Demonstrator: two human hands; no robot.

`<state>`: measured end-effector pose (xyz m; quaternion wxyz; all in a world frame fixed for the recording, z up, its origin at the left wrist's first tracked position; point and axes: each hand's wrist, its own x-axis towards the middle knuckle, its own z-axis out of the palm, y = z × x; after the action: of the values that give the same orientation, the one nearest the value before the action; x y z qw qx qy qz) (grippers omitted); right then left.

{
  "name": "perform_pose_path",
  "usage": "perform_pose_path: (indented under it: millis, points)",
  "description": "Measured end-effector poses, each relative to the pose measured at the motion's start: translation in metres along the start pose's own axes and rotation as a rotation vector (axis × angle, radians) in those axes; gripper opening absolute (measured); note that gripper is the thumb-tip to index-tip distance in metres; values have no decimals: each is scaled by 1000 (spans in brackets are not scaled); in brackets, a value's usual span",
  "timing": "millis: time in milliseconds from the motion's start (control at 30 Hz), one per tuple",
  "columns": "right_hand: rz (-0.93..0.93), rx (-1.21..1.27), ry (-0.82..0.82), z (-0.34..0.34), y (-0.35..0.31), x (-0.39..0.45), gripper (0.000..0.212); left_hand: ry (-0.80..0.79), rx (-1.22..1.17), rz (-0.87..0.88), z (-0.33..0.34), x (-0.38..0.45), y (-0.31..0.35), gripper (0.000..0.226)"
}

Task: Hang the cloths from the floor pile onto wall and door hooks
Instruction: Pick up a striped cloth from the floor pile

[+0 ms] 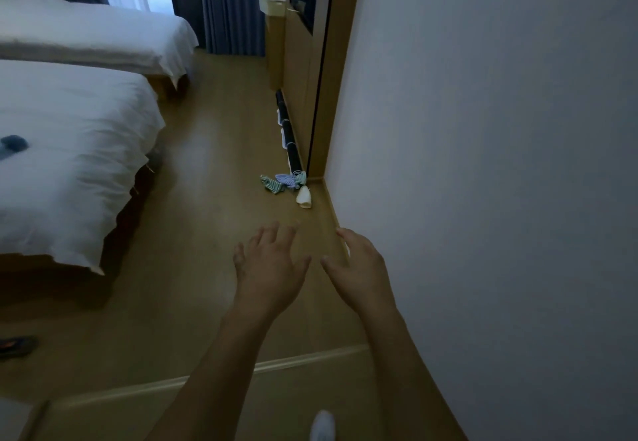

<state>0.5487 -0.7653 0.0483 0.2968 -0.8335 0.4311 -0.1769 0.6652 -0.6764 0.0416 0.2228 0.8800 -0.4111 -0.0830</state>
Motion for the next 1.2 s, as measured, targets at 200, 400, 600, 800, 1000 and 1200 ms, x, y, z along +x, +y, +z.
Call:
perform_pose_path:
  millis: [200, 400, 600, 800, 1000, 1200]
  points:
    - [-49, 3, -69, 35, -6, 97, 61, 35, 29, -59, 5, 85, -22, 59]
    - [-132, 13, -150, 56, -18, 223, 60, 75, 47, -149, 5, 193, -29, 61]
    - [-175, 57, -172, 62, -26, 338, 59, 76, 46, -223, 4, 300, -20, 60]
    - [-91, 72, -229, 86, -11, 414, 59, -3, 40, -270, 24, 380, -33, 60]
    - [-4, 18, -220, 122, -1, 495, 57, -43, 37, -249, 57, 476, -65, 59]
    - [33, -52, -220, 161, -15, 601, 52, -87, 6, -193, 70, 598, -111, 62]
